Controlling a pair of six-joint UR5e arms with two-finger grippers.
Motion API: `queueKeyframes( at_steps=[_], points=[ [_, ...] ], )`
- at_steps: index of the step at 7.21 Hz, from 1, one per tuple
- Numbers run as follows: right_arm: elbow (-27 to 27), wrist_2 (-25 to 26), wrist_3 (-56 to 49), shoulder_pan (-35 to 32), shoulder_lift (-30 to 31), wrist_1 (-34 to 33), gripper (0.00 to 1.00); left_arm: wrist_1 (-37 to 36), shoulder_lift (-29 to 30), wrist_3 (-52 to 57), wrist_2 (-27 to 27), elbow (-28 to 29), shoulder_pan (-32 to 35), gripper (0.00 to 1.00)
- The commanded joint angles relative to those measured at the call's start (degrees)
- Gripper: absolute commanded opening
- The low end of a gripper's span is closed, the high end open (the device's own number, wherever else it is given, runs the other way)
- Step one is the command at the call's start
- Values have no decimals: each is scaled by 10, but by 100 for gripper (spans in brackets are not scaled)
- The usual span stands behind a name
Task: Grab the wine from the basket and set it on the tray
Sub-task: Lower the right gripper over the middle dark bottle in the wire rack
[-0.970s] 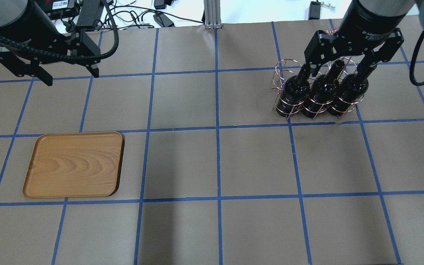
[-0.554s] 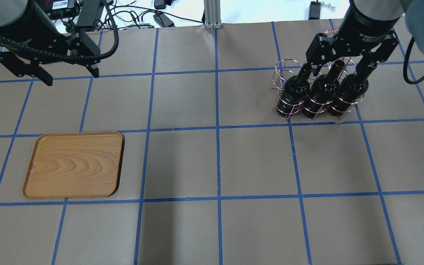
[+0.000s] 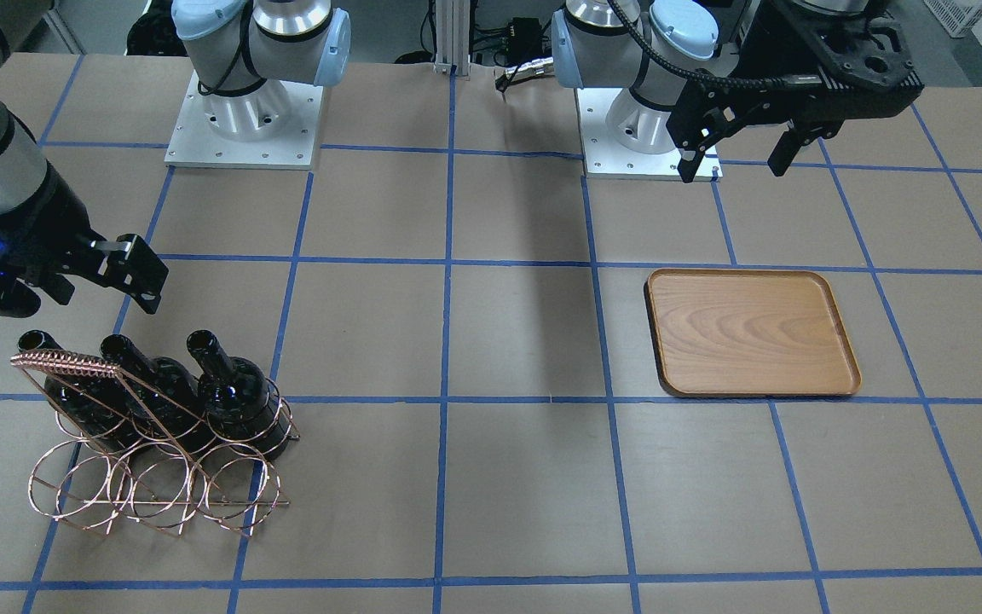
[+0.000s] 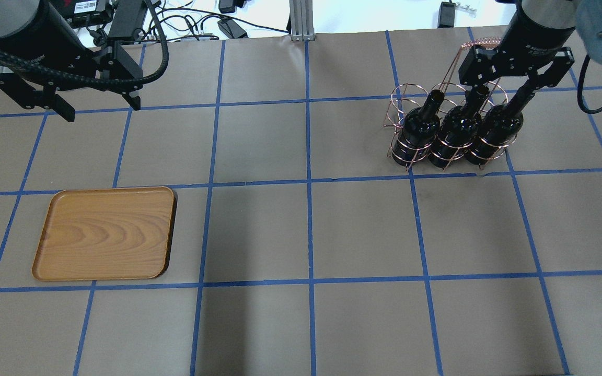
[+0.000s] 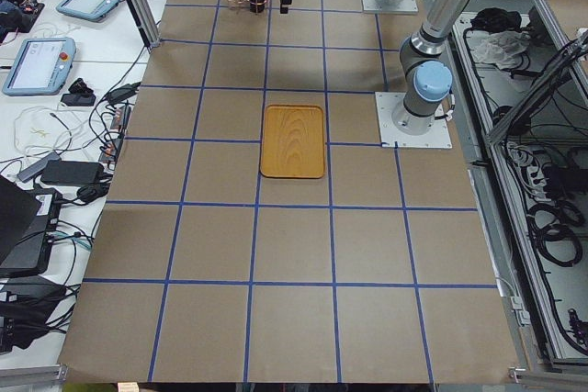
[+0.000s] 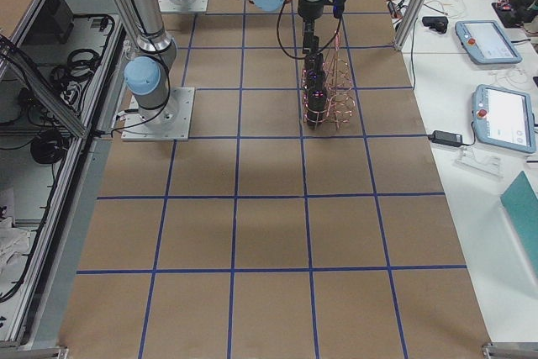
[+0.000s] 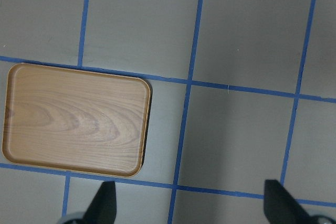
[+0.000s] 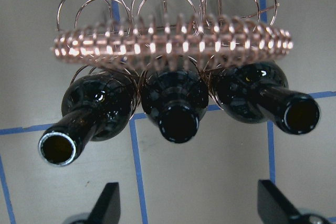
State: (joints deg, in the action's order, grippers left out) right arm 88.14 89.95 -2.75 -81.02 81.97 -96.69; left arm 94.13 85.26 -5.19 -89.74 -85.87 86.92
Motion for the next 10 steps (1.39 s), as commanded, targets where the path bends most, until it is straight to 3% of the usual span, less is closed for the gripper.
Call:
queueKeyframes(
  at_steps=[1,2,4,6,8,9,10],
  points=[
    [-2,-1,-4,0,-37,-62,89,1,-1,0,0,0,0,100],
    [1,0,2,-6,-49,-68,78,1,-1,0,0,0,0,100],
    [0,0,-4,-18,-57,-68,73,1,-1,0,0,0,0,100],
    [1,2,-6,-18,-61,-61,53,1,-1,1,0,0,0,100],
    [2,7,-13,-18,-60,-41,53,1,-1,0,0,0,0,100],
    [2,7,-13,-18,-61,-42,47,1,-1,1,0,0,0,100],
    [3,7,-14,-18,-61,-39,31,1,-1,0,0,0,0,100]
  ],
)
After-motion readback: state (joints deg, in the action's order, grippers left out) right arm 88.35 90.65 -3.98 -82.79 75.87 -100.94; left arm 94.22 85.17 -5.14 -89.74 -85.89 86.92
